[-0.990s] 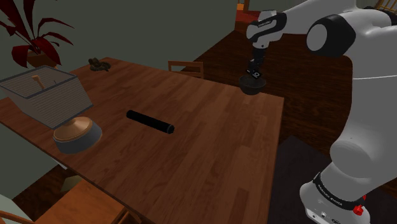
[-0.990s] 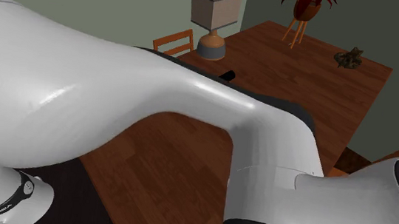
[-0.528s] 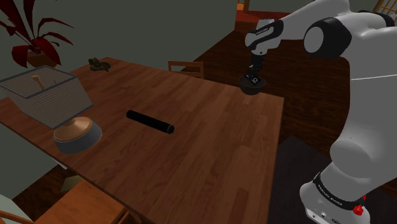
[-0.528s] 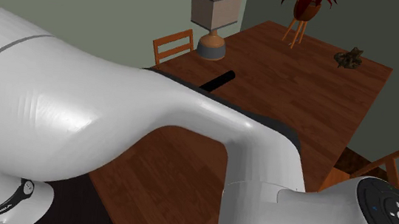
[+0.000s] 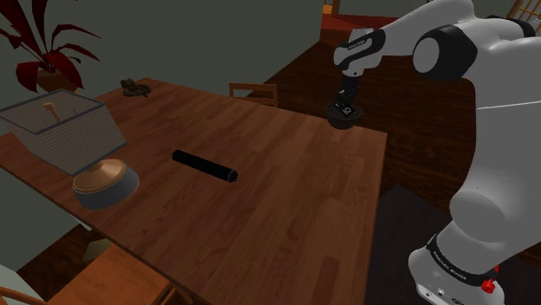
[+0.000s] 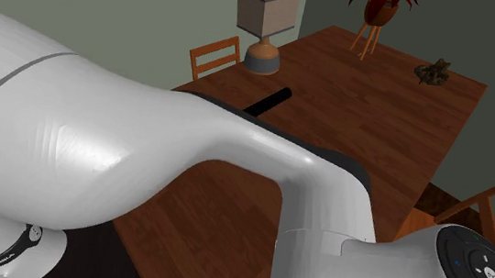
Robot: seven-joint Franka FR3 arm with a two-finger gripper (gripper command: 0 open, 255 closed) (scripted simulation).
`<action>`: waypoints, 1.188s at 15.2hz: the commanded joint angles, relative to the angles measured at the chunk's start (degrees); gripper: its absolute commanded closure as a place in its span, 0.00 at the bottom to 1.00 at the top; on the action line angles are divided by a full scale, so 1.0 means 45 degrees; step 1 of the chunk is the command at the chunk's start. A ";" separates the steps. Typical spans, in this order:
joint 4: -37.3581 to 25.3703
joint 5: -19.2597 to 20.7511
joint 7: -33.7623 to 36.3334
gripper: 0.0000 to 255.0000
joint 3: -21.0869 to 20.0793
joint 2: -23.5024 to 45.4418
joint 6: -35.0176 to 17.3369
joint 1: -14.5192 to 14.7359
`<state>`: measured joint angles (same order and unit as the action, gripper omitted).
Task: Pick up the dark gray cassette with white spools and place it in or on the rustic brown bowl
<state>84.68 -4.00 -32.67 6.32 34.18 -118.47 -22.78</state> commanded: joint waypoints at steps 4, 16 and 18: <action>-0.0001 0.0000 0.0000 0.00 0.0000 0.0000 -0.0001 0.0000; -0.0779 0.0073 0.0048 0.00 0.0043 -0.0547 0.1321 0.0007; -0.0779 0.0073 0.0048 0.00 0.0043 -0.0547 0.1321 0.0007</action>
